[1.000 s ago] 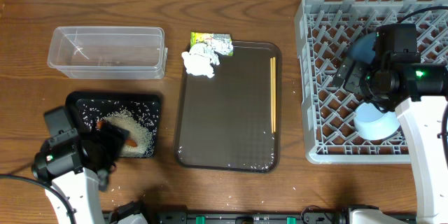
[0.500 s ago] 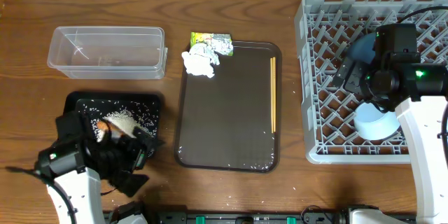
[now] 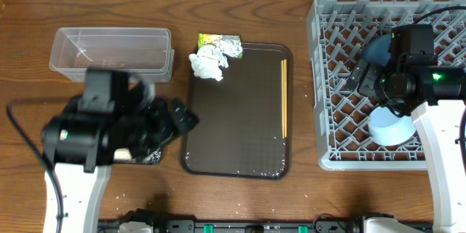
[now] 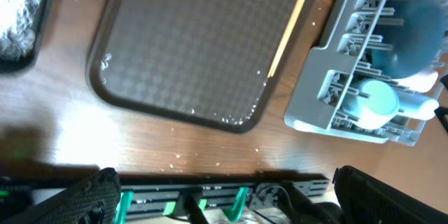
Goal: Sort waste into correct bins and load items into the dishwasher rack
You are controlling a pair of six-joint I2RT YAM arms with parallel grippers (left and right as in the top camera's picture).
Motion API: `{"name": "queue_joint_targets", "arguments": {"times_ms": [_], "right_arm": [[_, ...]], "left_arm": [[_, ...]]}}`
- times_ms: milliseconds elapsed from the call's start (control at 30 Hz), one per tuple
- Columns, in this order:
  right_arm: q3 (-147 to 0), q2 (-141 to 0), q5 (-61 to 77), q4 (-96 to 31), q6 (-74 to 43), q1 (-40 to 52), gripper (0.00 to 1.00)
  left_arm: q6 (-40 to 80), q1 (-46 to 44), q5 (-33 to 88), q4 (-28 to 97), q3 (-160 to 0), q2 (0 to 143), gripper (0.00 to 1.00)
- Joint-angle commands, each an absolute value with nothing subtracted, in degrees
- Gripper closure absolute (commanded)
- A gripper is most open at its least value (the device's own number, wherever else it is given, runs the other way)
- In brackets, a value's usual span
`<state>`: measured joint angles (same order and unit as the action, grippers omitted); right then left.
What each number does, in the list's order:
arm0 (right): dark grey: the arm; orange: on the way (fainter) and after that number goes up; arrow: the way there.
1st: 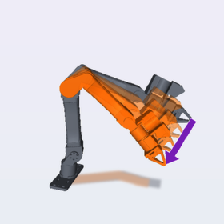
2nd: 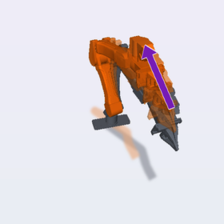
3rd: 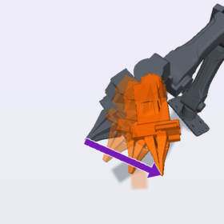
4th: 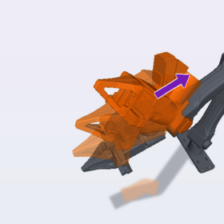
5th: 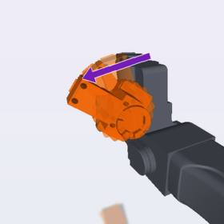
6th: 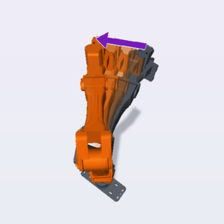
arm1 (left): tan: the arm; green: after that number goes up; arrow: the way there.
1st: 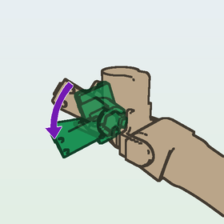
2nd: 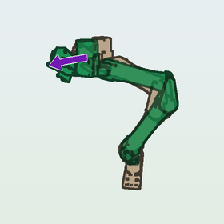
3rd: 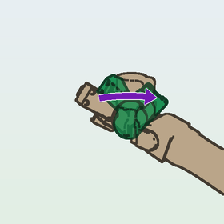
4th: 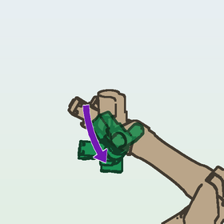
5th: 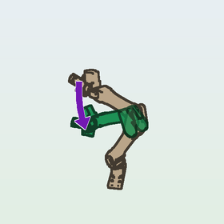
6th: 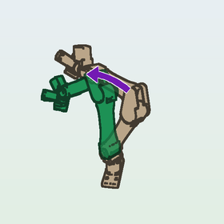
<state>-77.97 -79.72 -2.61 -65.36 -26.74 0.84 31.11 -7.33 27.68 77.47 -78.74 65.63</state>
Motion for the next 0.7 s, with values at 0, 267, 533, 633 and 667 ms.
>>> {"name": "queue_joint_targets", "arguments": {"times_ms": [0, 267, 533, 633, 667], "right_arm": [[-78.96, -78.76, -3.42, -65.39, -27.38, 0.4, 0.01], [-78.96, -78.76, -3.42, -65.39, -27.38, 0.4, 0.01], [-78.96, -78.76, -3.42, -65.39, -27.38, 0.4, 0.01], [-78.96, -78.76, -3.42, -65.39, -27.38, 0.4, 0.01], [-78.96, -78.76, -3.42, -65.39, -27.38, 0.4, 0.01]], "left_arm": [[35.88, -14.02, 16.14, 79.64, -88.01, 74.63, 0.0], [36.07, -19.38, 6.35, 81.76, -112.44, 101.89, 0.02], [35.68, -19.33, 0.58, 62.15, -115.35, 115.87, 0.01], [35.68, -19.38, 0.56, 58.08, -115.35, 119.83, 0.01], [35.7, -19.38, 0.56, 56.95, -115.35, 121.19, 0.06]]}}
